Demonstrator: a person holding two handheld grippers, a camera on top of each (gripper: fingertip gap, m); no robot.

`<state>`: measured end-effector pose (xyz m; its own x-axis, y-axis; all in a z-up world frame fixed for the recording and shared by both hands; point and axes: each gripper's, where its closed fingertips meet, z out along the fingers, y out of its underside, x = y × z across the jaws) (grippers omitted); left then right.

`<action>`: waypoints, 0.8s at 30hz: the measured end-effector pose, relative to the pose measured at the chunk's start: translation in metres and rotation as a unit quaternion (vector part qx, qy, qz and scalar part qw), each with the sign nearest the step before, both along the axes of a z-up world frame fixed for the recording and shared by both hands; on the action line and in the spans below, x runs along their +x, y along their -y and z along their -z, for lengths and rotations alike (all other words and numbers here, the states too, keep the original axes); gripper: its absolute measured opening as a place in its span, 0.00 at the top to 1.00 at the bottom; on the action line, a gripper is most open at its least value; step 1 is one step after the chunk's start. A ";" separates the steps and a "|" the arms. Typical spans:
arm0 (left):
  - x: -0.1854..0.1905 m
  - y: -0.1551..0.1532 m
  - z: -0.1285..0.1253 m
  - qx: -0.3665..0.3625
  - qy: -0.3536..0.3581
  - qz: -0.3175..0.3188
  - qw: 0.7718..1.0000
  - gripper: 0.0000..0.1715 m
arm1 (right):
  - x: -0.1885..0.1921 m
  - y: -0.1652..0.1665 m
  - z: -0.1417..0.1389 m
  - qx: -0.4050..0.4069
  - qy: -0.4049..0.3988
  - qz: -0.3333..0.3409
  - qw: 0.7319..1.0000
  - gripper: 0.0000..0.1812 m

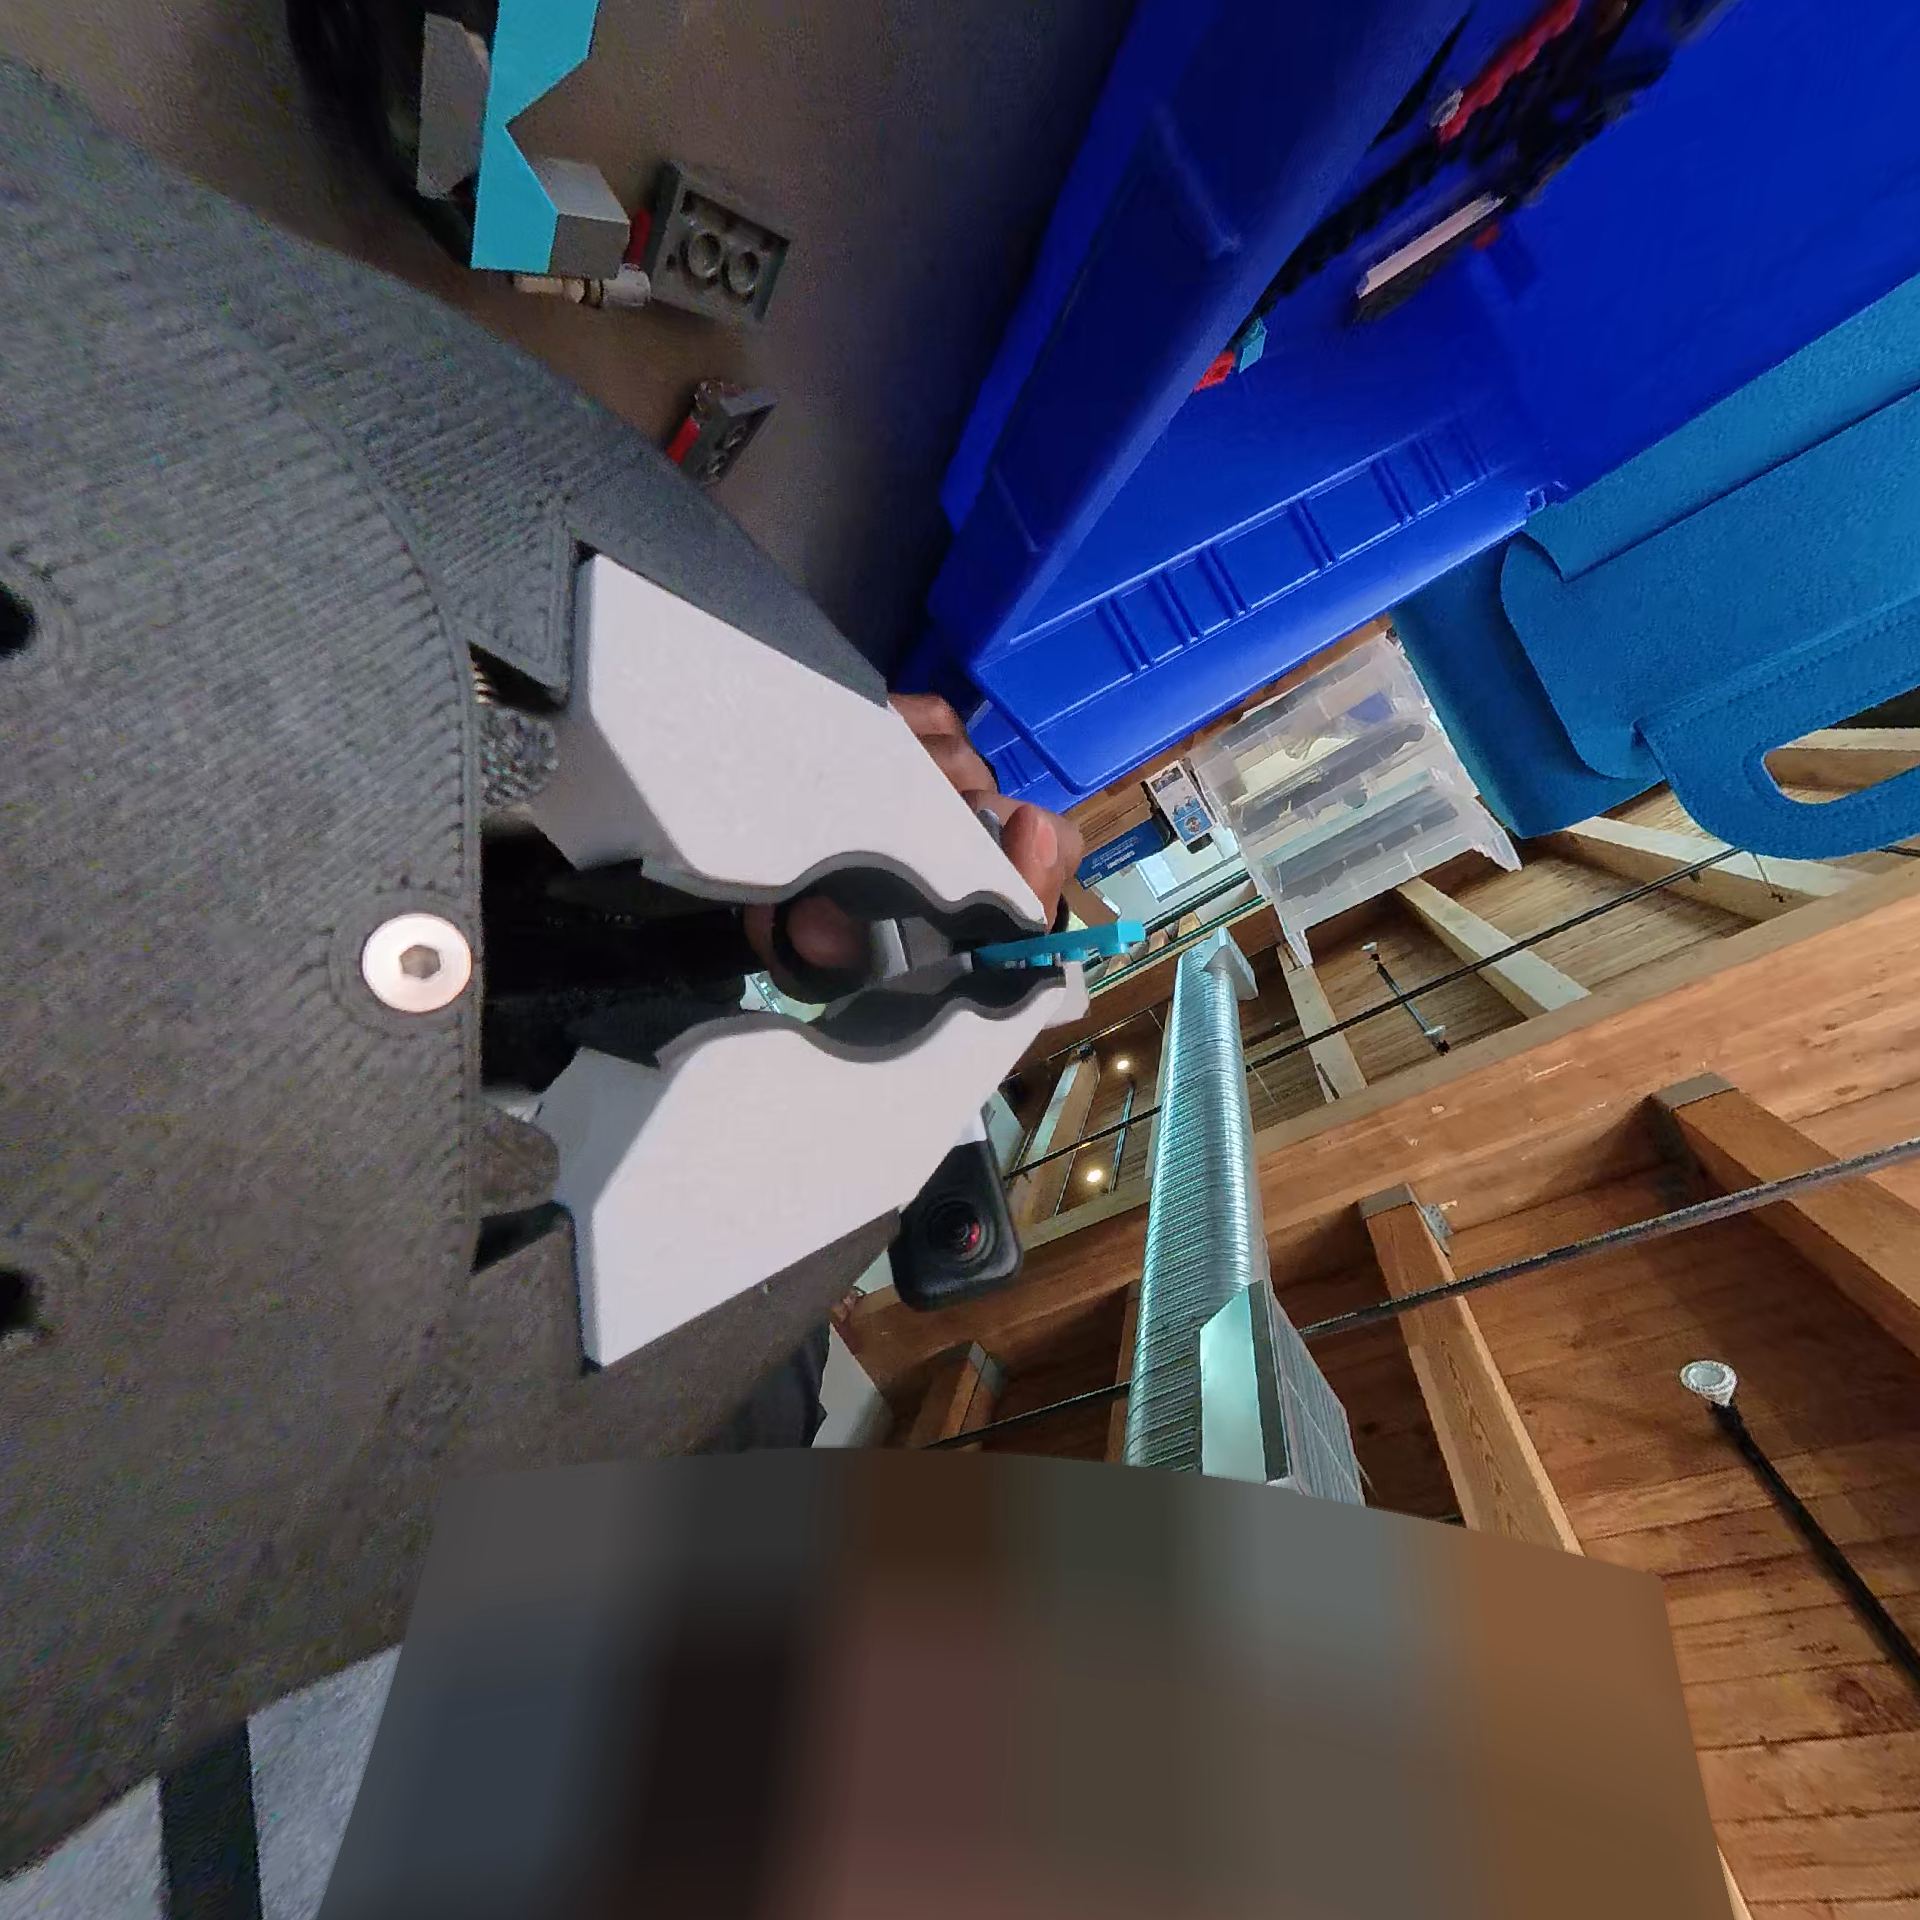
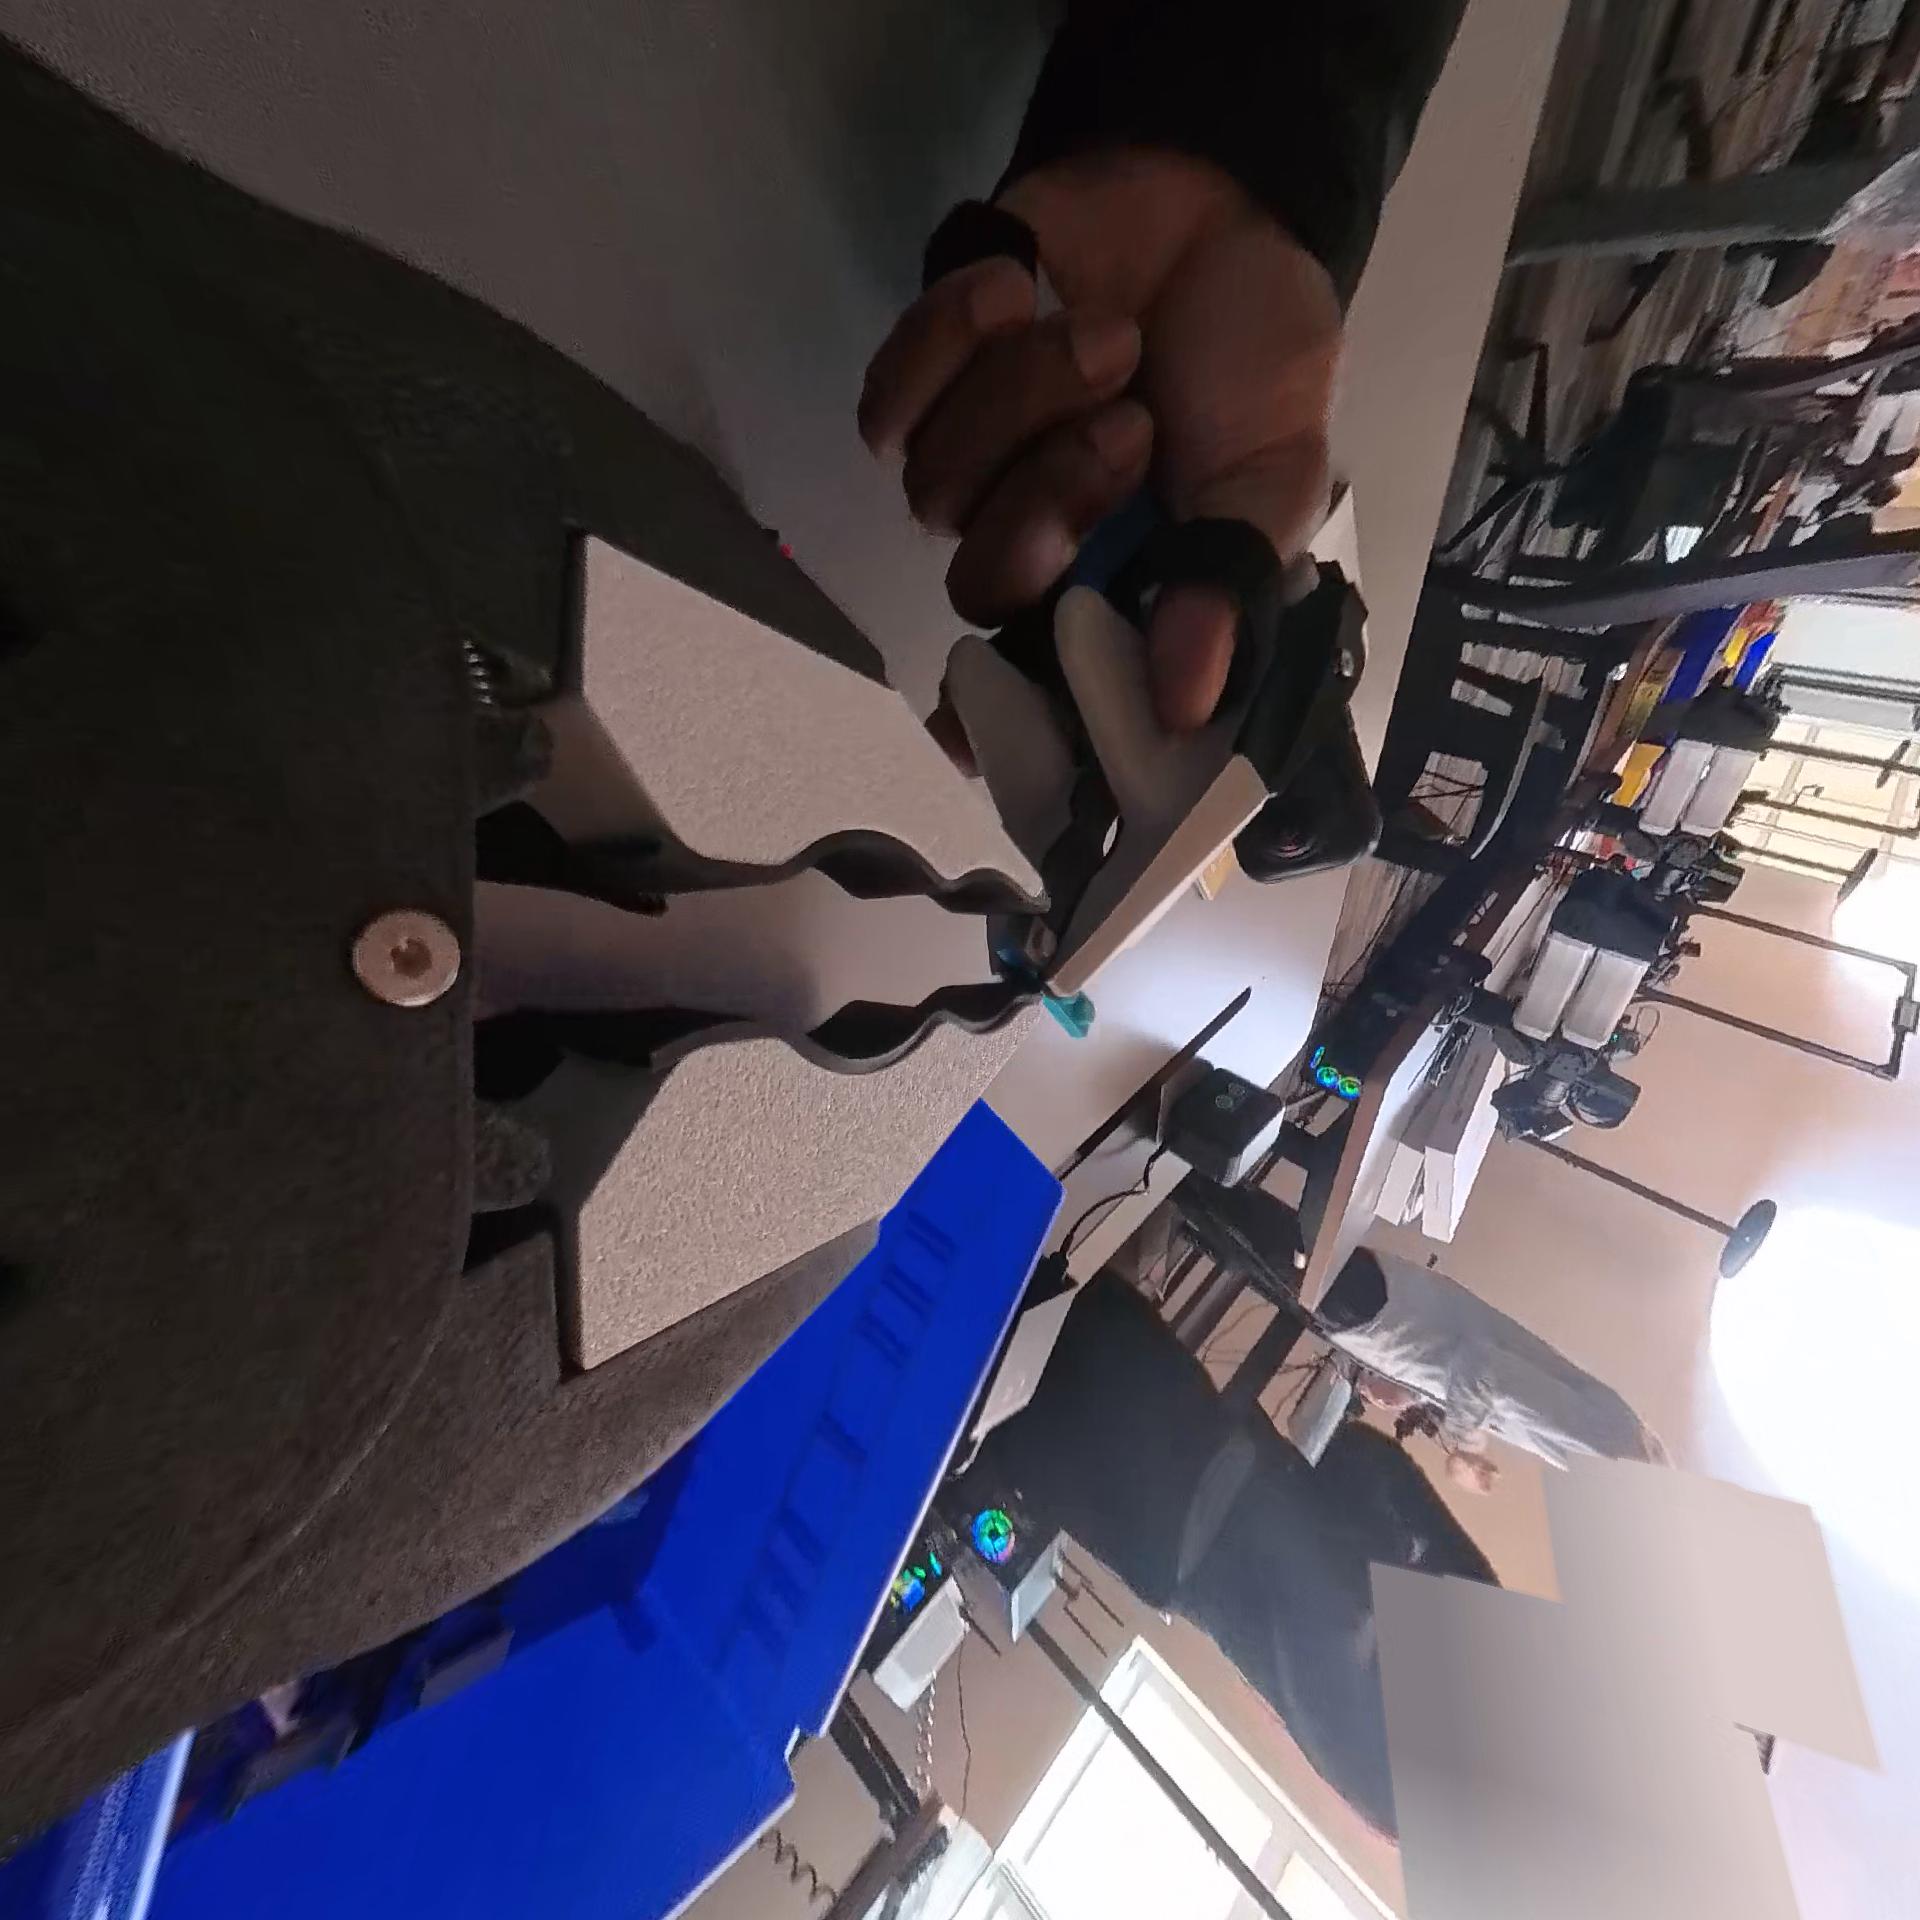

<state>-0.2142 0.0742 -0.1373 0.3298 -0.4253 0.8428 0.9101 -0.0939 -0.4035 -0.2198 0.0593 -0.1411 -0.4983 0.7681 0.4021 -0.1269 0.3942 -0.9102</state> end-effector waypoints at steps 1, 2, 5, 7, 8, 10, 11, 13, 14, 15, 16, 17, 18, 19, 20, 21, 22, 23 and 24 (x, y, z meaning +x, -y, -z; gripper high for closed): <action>0.000 0.000 0.000 0.001 -0.001 0.001 1.000 0.97 | 0.000 0.000 0.000 0.007 -0.005 0.001 1.000 0.93; 0.001 0.000 0.000 0.001 -0.003 0.001 1.000 0.96 | 0.001 0.000 0.000 0.014 -0.010 0.002 1.000 0.93; 0.001 -0.001 0.000 0.001 -0.007 0.000 1.000 0.97 | 0.002 -0.001 0.000 0.027 -0.019 -0.001 0.999 0.94; 0.000 -0.001 -0.001 0.001 -0.007 -0.002 1.000 0.95 | 0.004 -0.001 -0.001 0.033 -0.022 -0.007 0.999 0.94; -0.004 0.001 -0.003 0.007 -0.003 -0.009 1.000 0.95 | 0.005 -0.001 -0.001 0.034 -0.023 -0.011 0.999 0.94; -0.009 0.003 -0.005 0.010 -0.002 -0.013 1.000 0.96 | 0.006 -0.001 -0.002 0.037 -0.024 -0.016 0.999 0.94; -0.009 0.004 -0.005 0.007 -0.009 -0.010 1.000 0.96 | 0.007 -0.001 -0.003 0.039 -0.025 -0.020 0.999 0.95; -0.007 0.004 -0.005 0.003 -0.025 0.002 1.000 0.96 | 0.010 -0.001 -0.003 0.045 -0.025 -0.030 0.998 0.95; -0.005 0.004 -0.006 0.001 -0.029 0.014 0.999 0.96 | 0.011 0.000 -0.002 0.047 -0.022 -0.039 0.998 0.95; -0.001 0.004 -0.005 -0.003 -0.031 0.031 0.999 0.96 | 0.013 0.001 -0.002 0.048 -0.020 -0.047 0.998 0.95; 0.003 0.004 -0.004 -0.007 -0.034 0.048 0.998 0.96 | 0.014 0.001 -0.002 0.049 -0.020 -0.051 0.997 0.95; 0.006 0.005 -0.004 -0.010 -0.036 0.062 0.997 0.96 | 0.016 0.001 -0.002 0.051 -0.019 -0.057 0.997 0.95; 0.009 0.005 -0.003 -0.011 -0.037 0.074 0.997 0.96 | 0.017 0.001 -0.002 0.052 -0.020 -0.062 0.997 0.95; 0.012 0.005 -0.002 -0.012 -0.035 0.085 0.996 0.96 | 0.017 0.000 -0.003 0.052 -0.021 -0.062 0.996 0.95; 0.014 0.006 -0.002 -0.014 -0.032 0.094 0.995 0.96 | 0.017 0.000 -0.003 0.053 -0.020 -0.065 0.996 0.95; 0.015 0.006 -0.002 -0.013 -0.030 0.099 0.995 0.97 | 0.018 0.001 -0.002 0.053 -0.019 -0.068 0.996 0.95; 0.015 0.006 -0.001 -0.013 -0.029 0.102 0.994 0.97 | 0.018 0.000 -0.002 0.053 -0.018 -0.070 0.996 0.95; 0.015 0.006 -0.001 -0.013 -0.032 0.102 0.994 0.97 | 0.018 0.000 -0.002 0.053 -0.017 -0.071 0.996 0.95; 0.014 0.006 0.000 -0.012 -0.042 0.096 0.994 0.97 | 0.018 0.000 -0.001 0.052 -0.016 -0.069 0.996 0.95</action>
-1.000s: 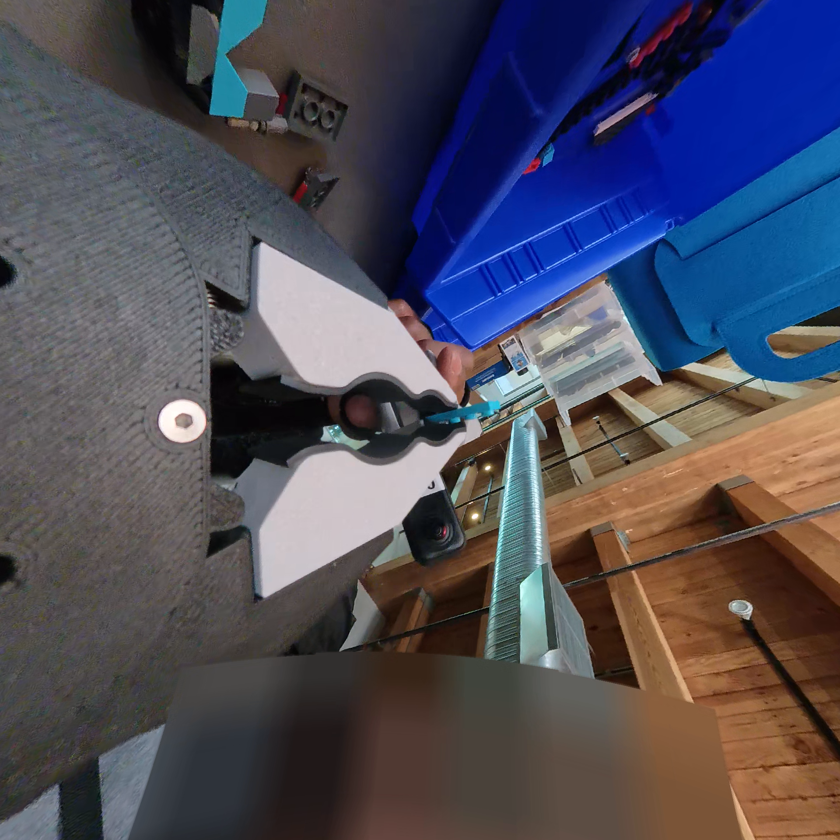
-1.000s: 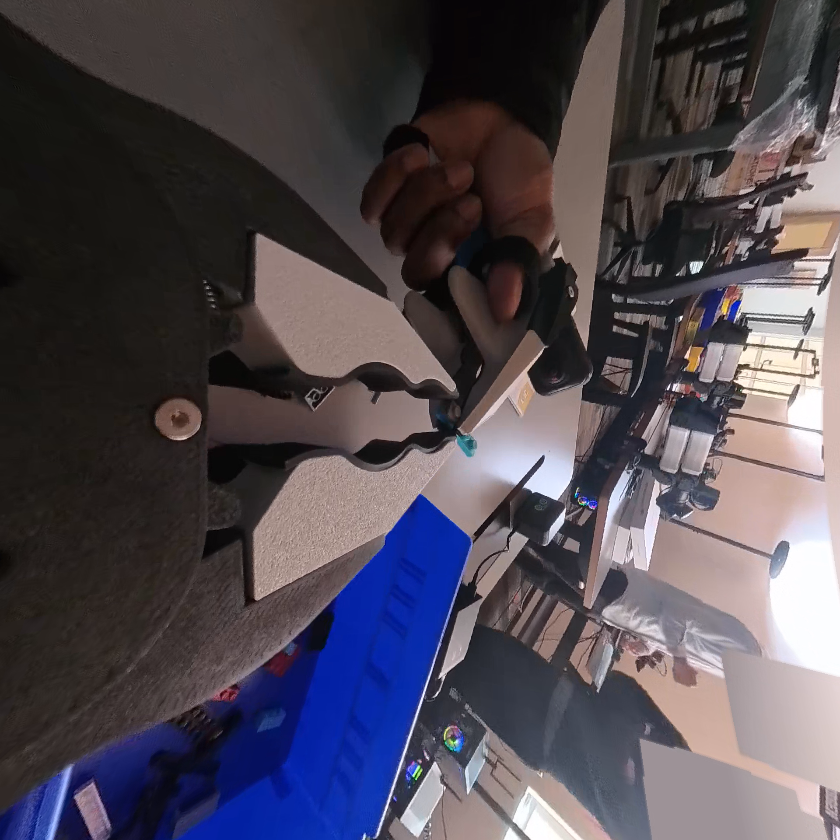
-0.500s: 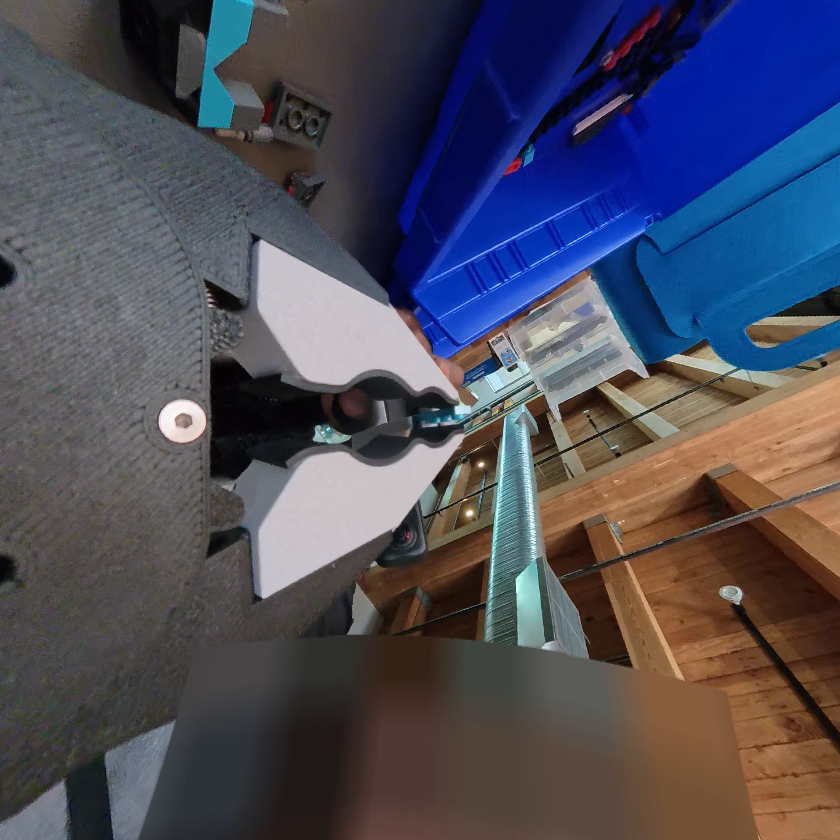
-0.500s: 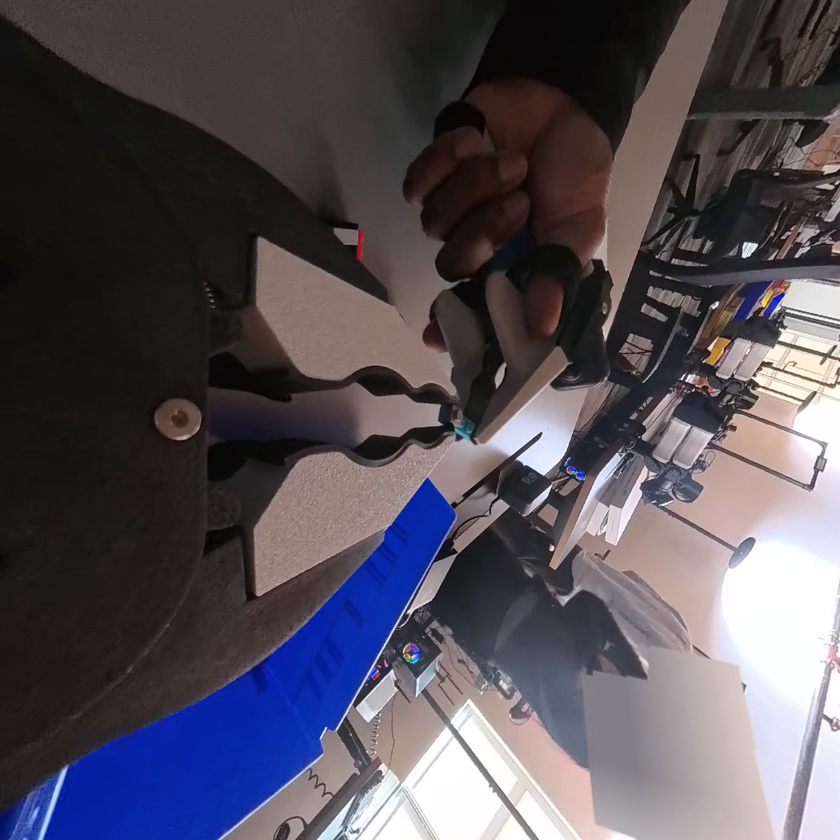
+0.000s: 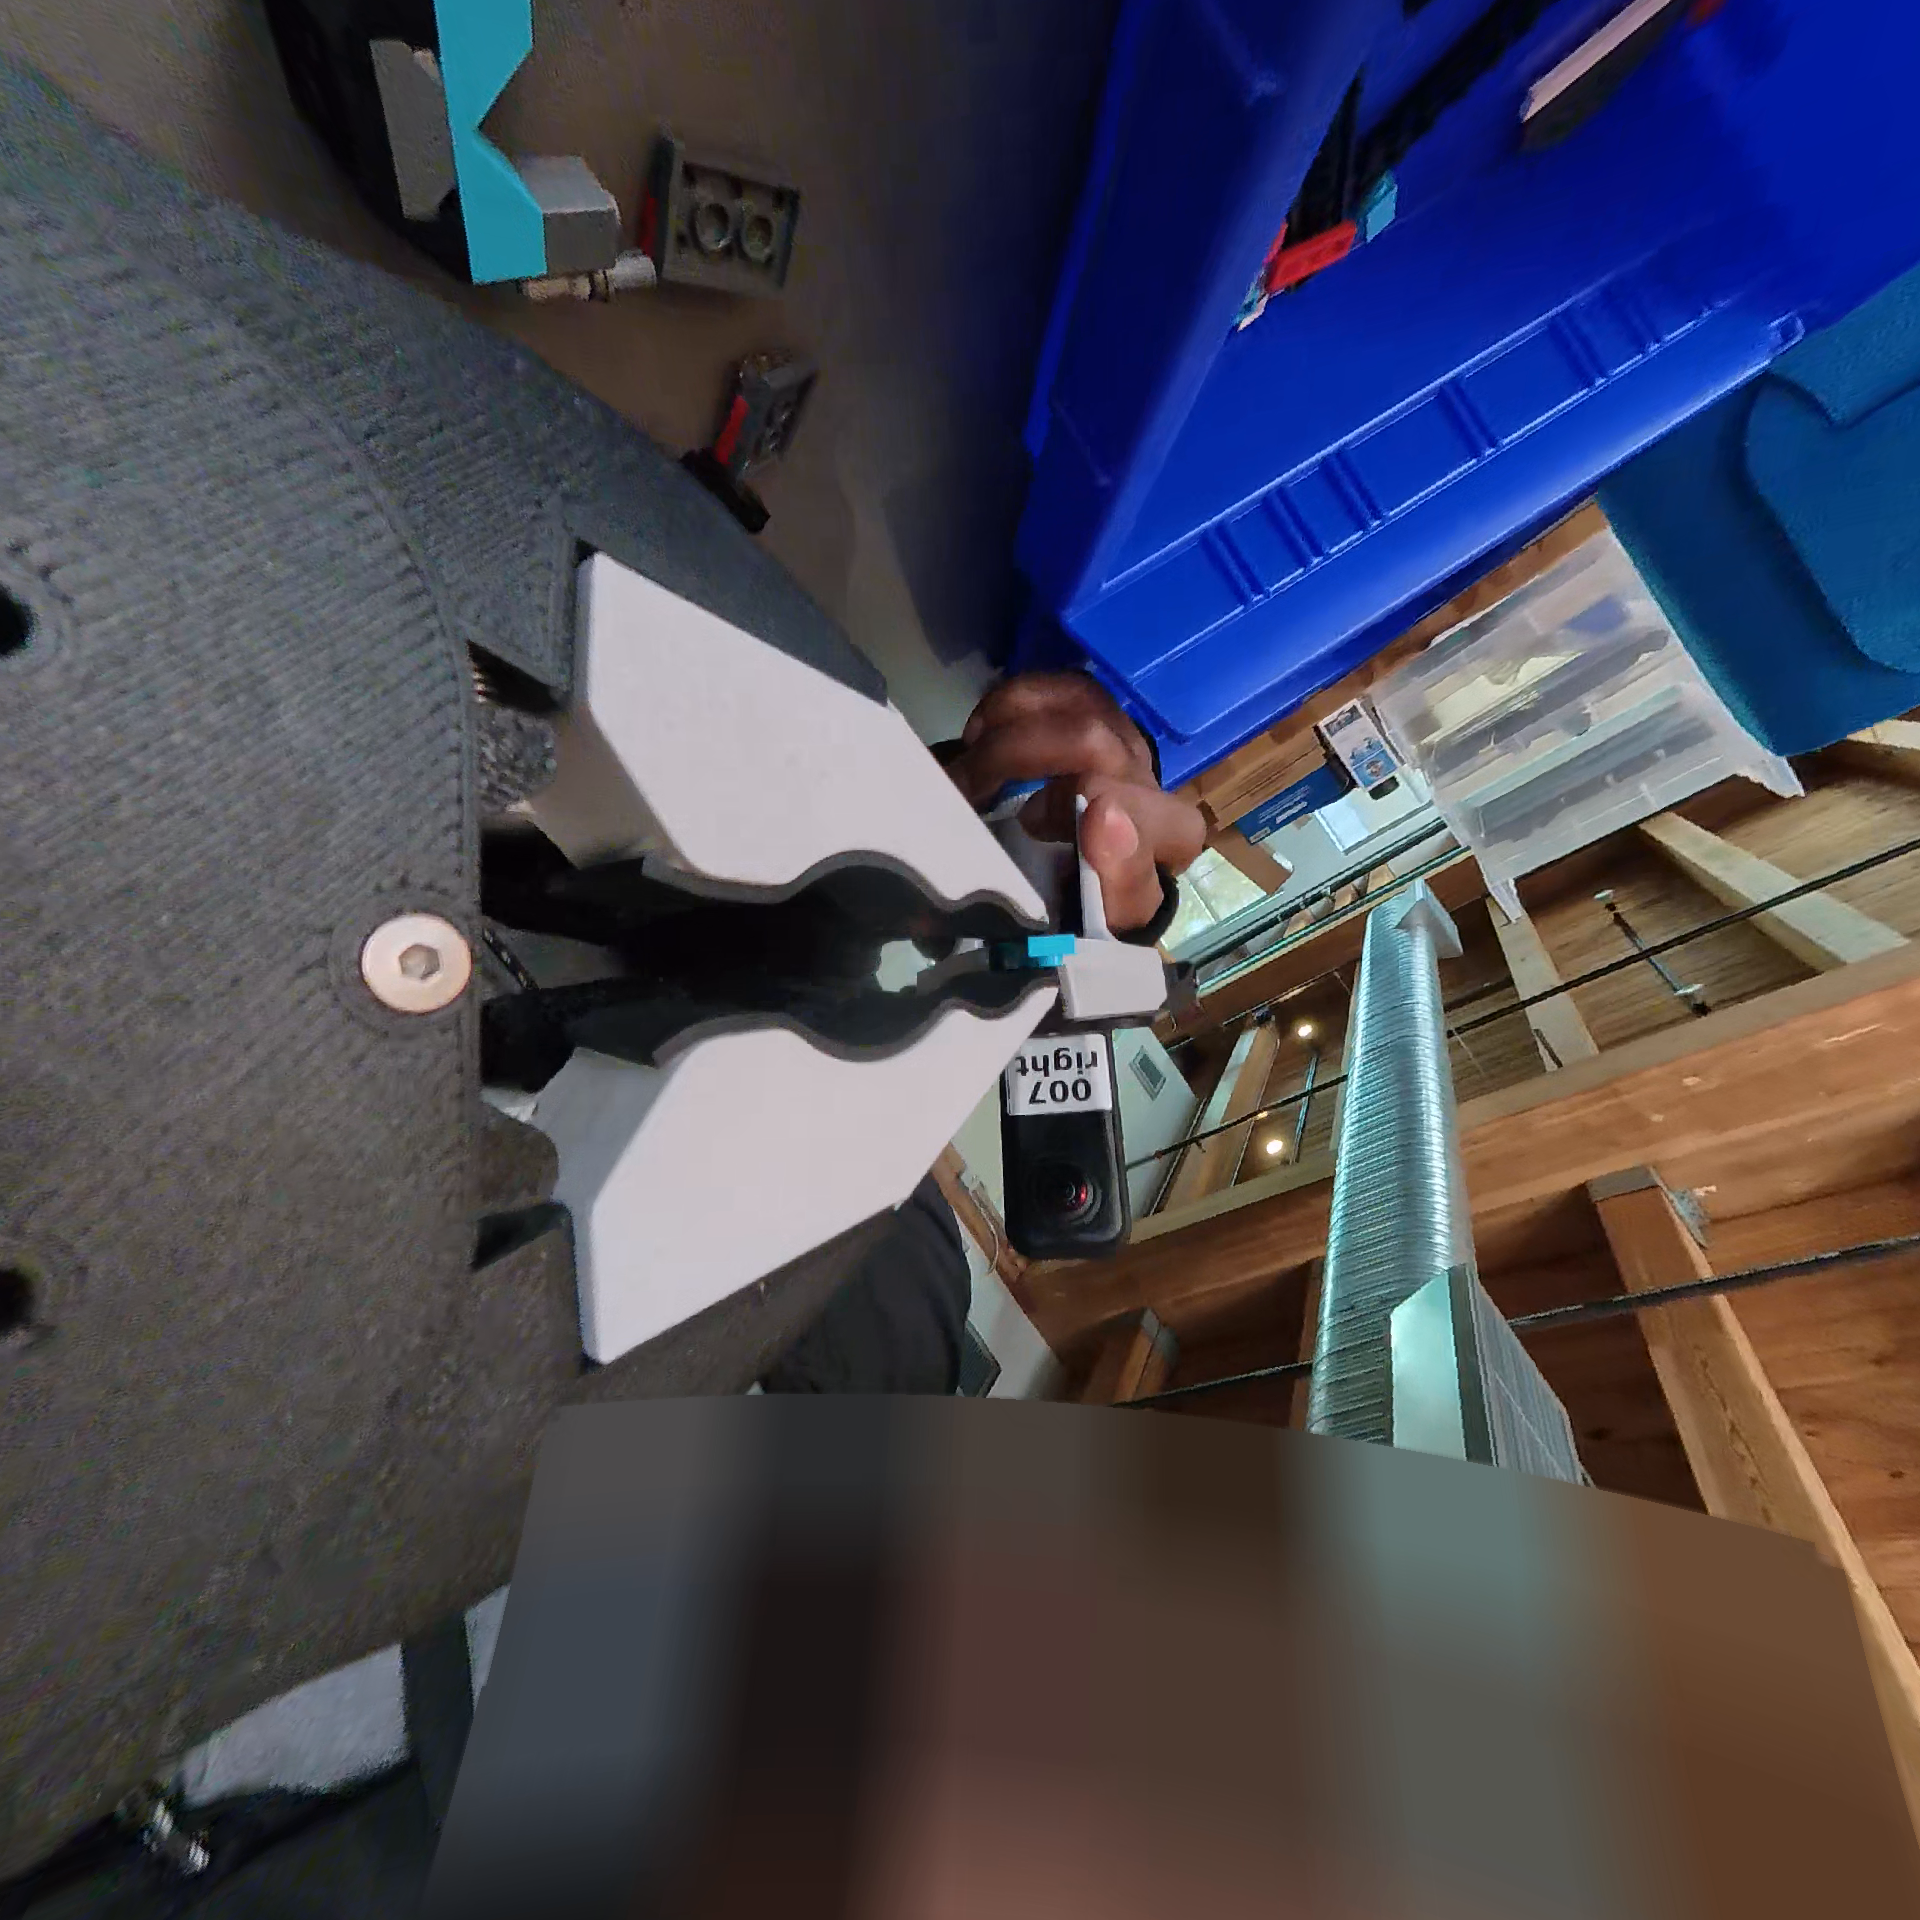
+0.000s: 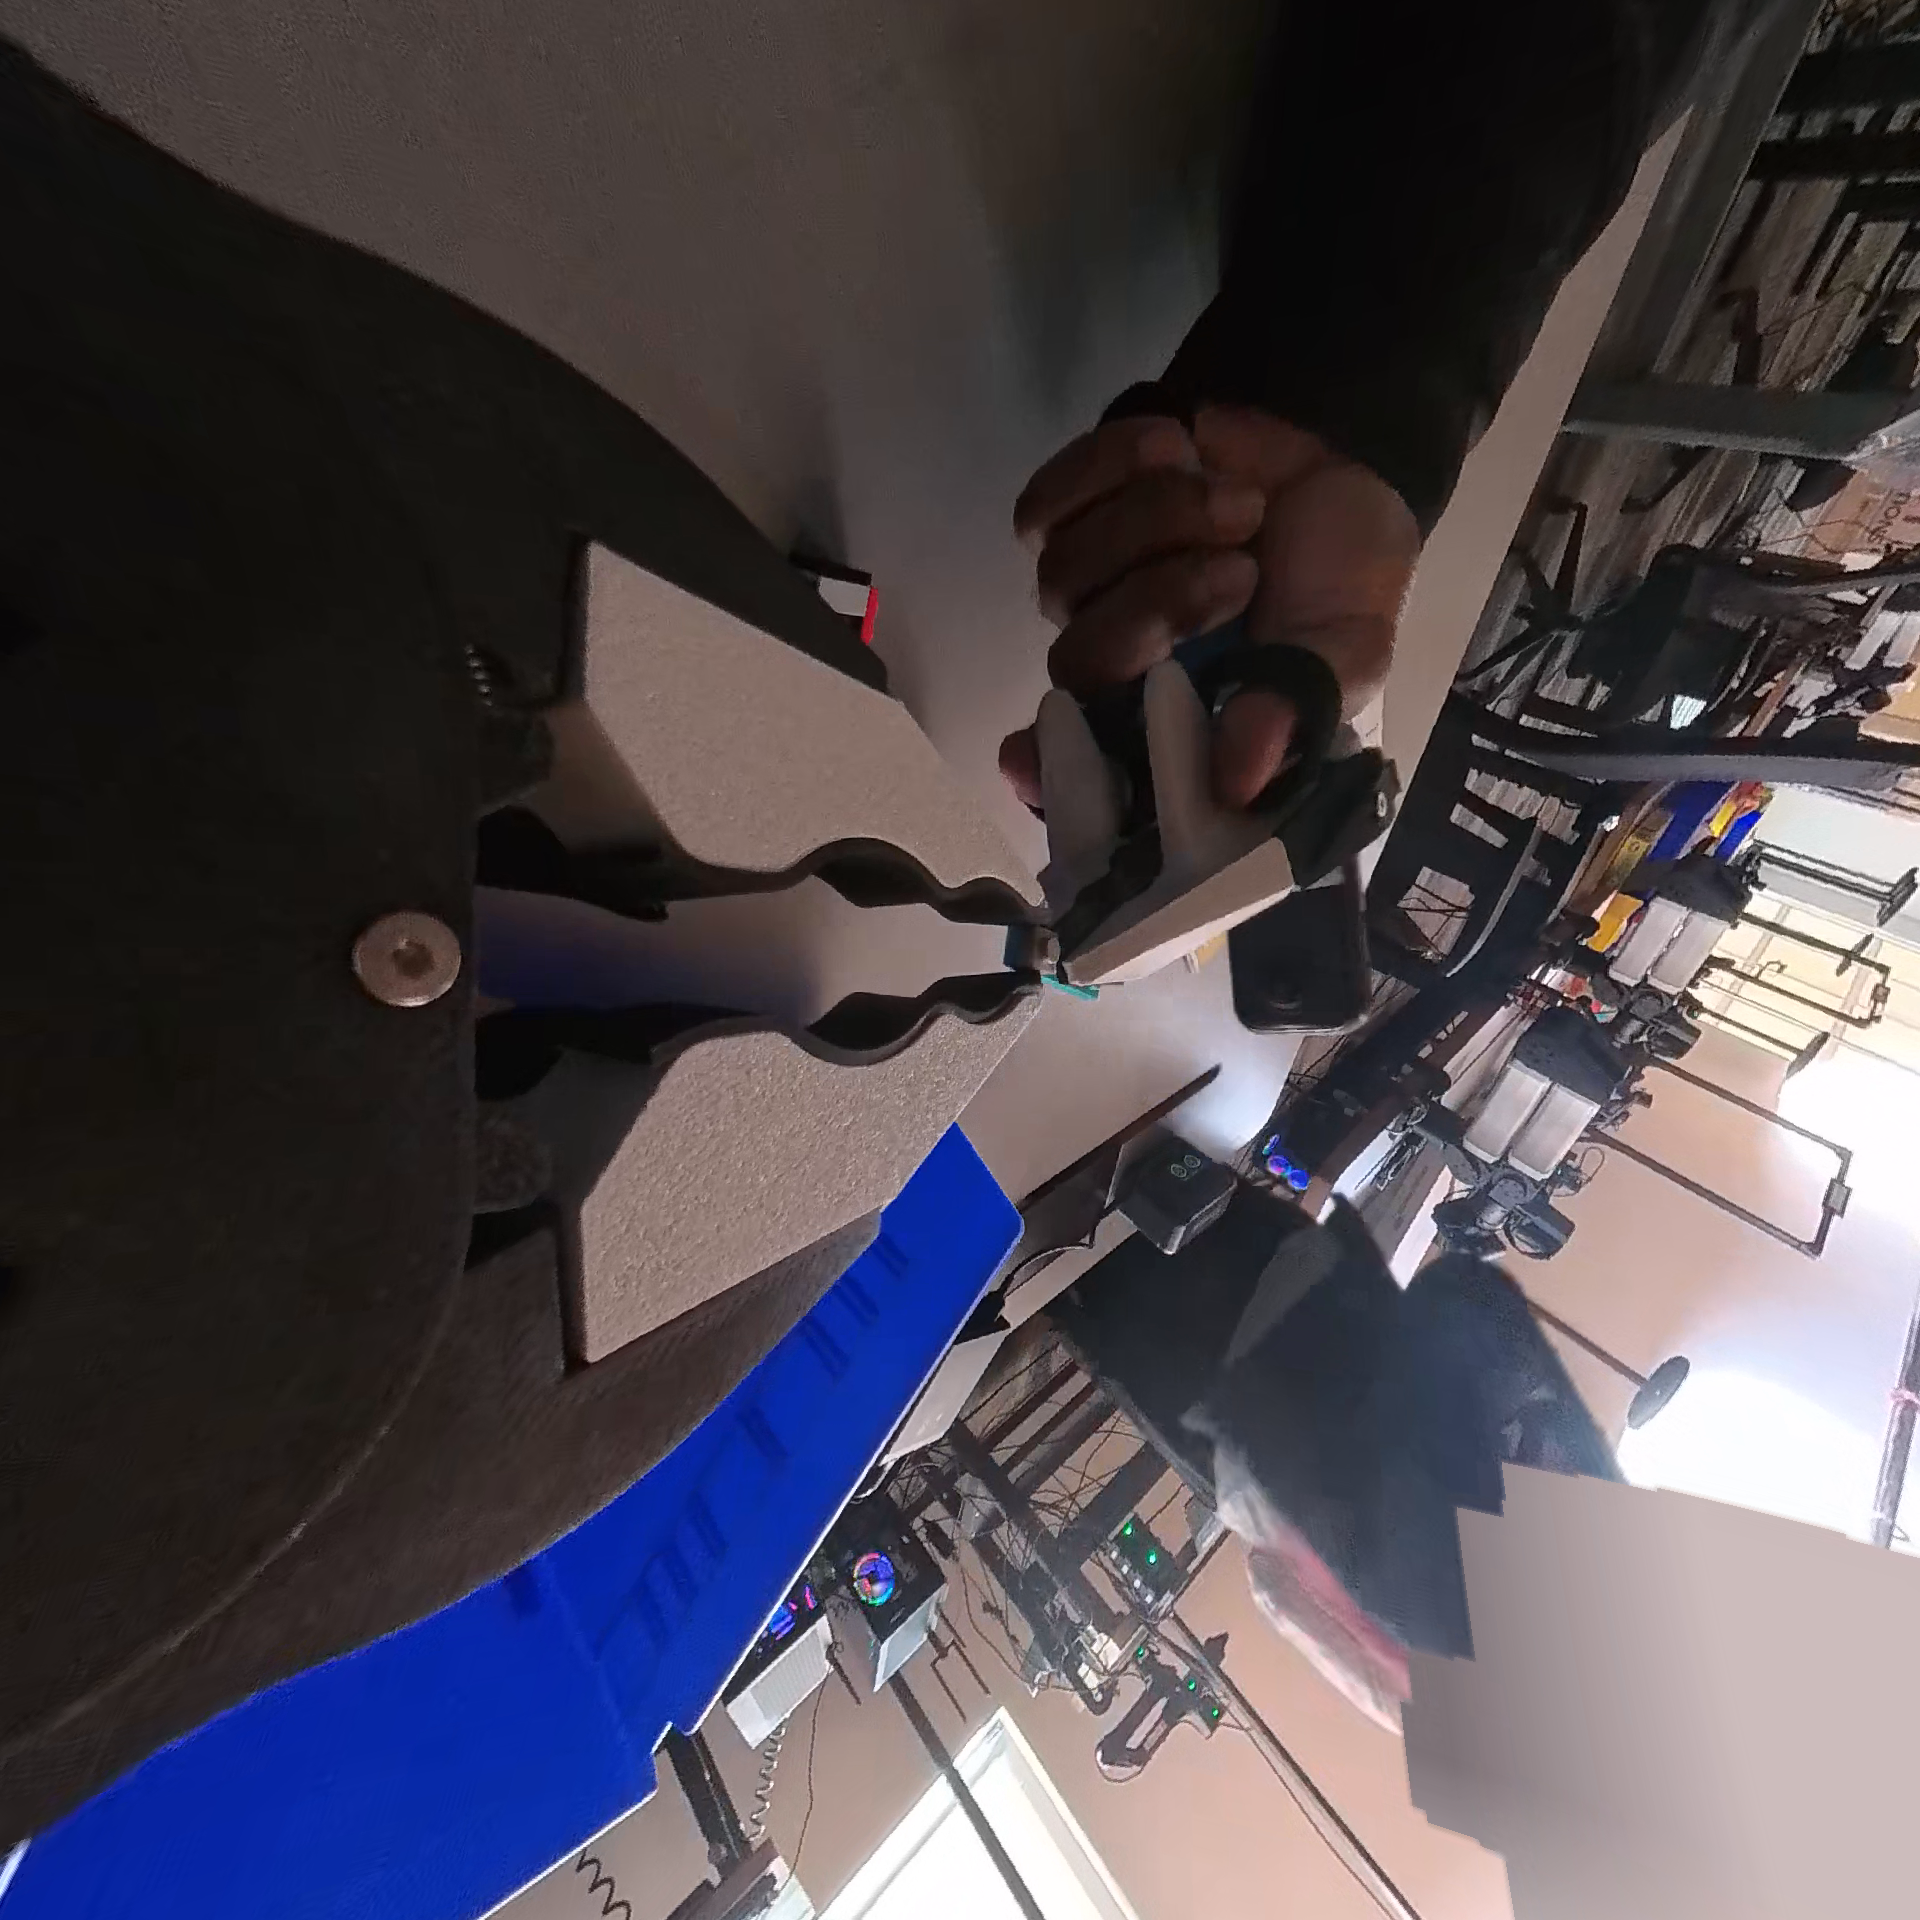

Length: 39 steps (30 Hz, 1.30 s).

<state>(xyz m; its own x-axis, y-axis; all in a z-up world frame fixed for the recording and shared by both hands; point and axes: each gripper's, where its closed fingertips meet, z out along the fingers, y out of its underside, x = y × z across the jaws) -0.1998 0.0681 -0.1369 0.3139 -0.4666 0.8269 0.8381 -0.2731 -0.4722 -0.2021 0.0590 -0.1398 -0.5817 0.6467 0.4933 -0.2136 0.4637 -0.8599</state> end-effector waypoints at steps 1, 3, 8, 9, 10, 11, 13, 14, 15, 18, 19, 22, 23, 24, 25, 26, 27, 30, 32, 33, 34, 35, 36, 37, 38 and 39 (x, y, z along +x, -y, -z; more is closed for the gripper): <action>-0.001 0.000 0.000 0.003 -0.013 -0.007 1.000 0.97 | -0.001 0.000 0.000 -0.001 0.001 0.003 1.000 0.95; -0.004 0.000 0.000 0.013 -0.063 -0.033 0.997 0.97 | -0.004 -0.002 0.001 -0.014 0.013 0.018 1.000 0.94; -0.020 0.004 -0.004 0.033 -0.286 -0.156 0.945 0.97 | -0.010 -0.004 -0.005 -0.084 0.037 0.053 0.994 0.88; -0.019 0.006 -0.008 0.048 -0.327 -0.176 0.927 0.97 | -0.011 -0.004 -0.005 -0.097 0.043 0.061 0.993 0.88; -0.018 0.008 -0.012 0.064 -0.365 -0.194 0.908 0.97 | -0.012 -0.004 -0.005 -0.118 0.056 0.065 0.989 0.87; -0.017 0.009 -0.015 0.076 -0.399 -0.209 0.890 0.97 | -0.013 -0.003 -0.006 -0.149 0.075 0.064 0.984 0.87; -0.013 0.010 -0.016 0.094 -0.449 -0.229 0.859 0.97 | -0.013 -0.002 -0.009 -0.231 0.124 0.053 0.964 0.87; -0.012 0.011 -0.017 0.100 -0.461 -0.237 0.850 0.97 | -0.012 -0.002 -0.010 -0.275 0.151 0.043 0.949 0.87; -0.012 0.012 -0.018 0.104 -0.469 -0.245 0.842 0.97 | -0.012 -0.002 -0.012 -0.313 0.175 0.032 0.933 0.87; -0.013 0.015 -0.021 0.119 -0.491 -0.262 0.822 0.97 | -0.009 0.002 -0.013 -0.382 0.231 0.002 0.895 0.87; -0.012 0.015 -0.021 0.123 -0.498 -0.262 0.818 0.97 | -0.008 0.003 -0.014 -0.397 0.243 -0.008 0.885 0.87; -0.009 0.016 -0.022 0.130 -0.513 -0.266 0.806 0.97 | -0.007 0.006 -0.017 -0.440 0.271 -0.031 0.856 0.87; -0.008 0.016 -0.022 0.134 -0.517 -0.266 0.802 0.97 | -0.006 0.006 -0.018 -0.452 0.280 -0.037 0.846 0.87; -0.006 0.016 -0.022 0.137 -0.522 -0.267 0.798 0.97 | -0.006 0.006 -0.018 -0.462 0.288 -0.043 0.838 0.88; -0.005 0.016 -0.023 0.142 -0.526 -0.268 0.795 0.97 | -0.006 0.007 -0.019 -0.472 0.296 -0.050 0.829 0.88; -0.004 0.016 -0.023 0.145 -0.530 -0.268 0.791 0.97 | -0.005 0.008 -0.019 -0.482 0.305 -0.058 0.820 0.88; -0.003 0.017 -0.024 0.148 -0.533 -0.270 0.788 0.97 | -0.005 0.009 -0.019 -0.491 0.315 -0.065 0.810 0.88; 0.000 0.017 -0.024 0.153 -0.548 -0.272 0.776 0.97 | -0.004 0.011 -0.021 -0.520 0.336 -0.085 0.781 0.88; 0.002 0.017 -0.024 0.156 -0.556 -0.273 0.769 0.97 | -0.003 0.012 -0.021 -0.535 0.352 -0.099 0.762 0.88; 0.003 0.017 -0.025 0.158 -0.560 -0.273 0.766 0.97 | -0.003 0.013 -0.020 -0.543 0.360 -0.104 0.751 0.88; 0.004 0.017 -0.025 0.159 -0.564 -0.274 0.762 0.97 | -0.003 0.014 -0.020 -0.550 0.367 -0.109 0.742 0.88; 0.004 0.017 -0.025 0.160 -0.568 -0.276 0.759 0.97 | -0.002 0.014 -0.020 -0.557 0.372 -0.113 0.734 0.89; 0.004 0.017 -0.025 0.160 -0.571 -0.277 0.756 0.97 | -0.002 0.015 -0.020 -0.563 0.377 -0.118 0.726 0.89; 0.004 0.017 -0.025 0.159 -0.574 -0.279 0.753 0.97 | -0.001 0.015 -0.020 -0.569 0.382 -0.124 0.718 0.90; 0.004 0.017 -0.025 0.160 -0.575 -0.280 0.752 0.97 | -0.001 0.015 -0.021 -0.574 0.384 -0.129 0.712 0.90; 0.004 0.017 -0.025 0.161 -0.576 -0.279 0.751 0.97 | -0.001 0.015 -0.021 -0.579 0.387 -0.133 0.705 0.91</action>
